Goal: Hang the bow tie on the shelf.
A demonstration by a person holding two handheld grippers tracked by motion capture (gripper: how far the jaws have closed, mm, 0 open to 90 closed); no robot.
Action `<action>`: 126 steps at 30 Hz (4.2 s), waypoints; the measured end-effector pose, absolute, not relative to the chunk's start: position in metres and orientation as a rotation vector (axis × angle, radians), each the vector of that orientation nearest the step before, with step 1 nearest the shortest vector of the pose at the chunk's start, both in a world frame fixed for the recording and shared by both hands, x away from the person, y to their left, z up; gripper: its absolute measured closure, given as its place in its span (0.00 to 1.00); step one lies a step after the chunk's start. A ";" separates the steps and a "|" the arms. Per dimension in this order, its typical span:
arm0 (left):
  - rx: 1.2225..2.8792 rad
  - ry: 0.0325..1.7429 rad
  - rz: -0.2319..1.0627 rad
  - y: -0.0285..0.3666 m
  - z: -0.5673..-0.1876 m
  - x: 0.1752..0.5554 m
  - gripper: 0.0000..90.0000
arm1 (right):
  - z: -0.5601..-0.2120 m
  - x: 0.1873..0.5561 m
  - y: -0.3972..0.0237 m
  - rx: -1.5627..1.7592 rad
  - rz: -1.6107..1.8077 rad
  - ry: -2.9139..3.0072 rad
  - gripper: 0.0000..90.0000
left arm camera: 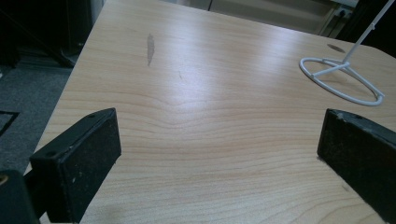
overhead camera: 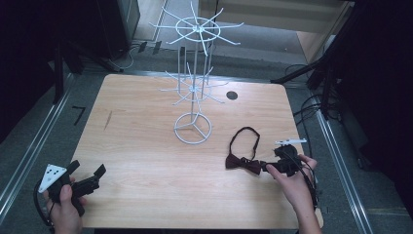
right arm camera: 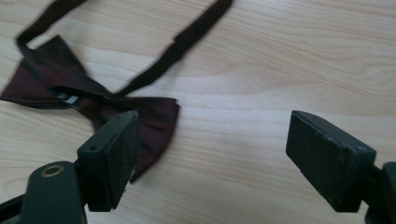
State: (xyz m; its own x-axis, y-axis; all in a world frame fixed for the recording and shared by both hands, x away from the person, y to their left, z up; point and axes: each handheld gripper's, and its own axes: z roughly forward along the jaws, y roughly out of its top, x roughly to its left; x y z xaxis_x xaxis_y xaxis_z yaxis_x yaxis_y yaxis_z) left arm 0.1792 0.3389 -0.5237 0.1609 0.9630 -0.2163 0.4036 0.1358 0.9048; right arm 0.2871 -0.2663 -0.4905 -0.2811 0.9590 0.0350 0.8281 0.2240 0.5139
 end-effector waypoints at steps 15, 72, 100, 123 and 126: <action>1.443 1.412 0.693 0.340 -0.524 0.180 0.00 | -0.488 0.303 -0.217 1.633 0.651 2.328 0.14; 1.453 1.411 0.663 0.341 -0.524 0.182 0.00 | -0.513 0.364 -0.194 1.855 0.479 2.285 0.15; 1.455 1.404 0.649 0.342 -0.524 0.182 0.00 | -0.507 0.369 -0.190 1.687 0.590 2.355 1.00; 1.456 1.404 0.651 0.341 -0.524 0.182 0.00 | -0.464 0.325 -0.188 1.380 1.061 2.067 1.00; 1.454 1.404 0.650 0.342 -0.524 0.182 0.00 | -0.458 0.319 -0.186 1.339 1.122 2.034 1.00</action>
State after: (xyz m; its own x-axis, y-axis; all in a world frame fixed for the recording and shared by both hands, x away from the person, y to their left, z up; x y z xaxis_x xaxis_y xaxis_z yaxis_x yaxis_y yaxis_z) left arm 0.1819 0.3415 -0.5240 0.1905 0.9511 -0.2431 0.4294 0.1420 0.8919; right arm 0.3191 -0.1858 -0.4576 -0.4232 0.9041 0.0594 0.5326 0.1952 0.8235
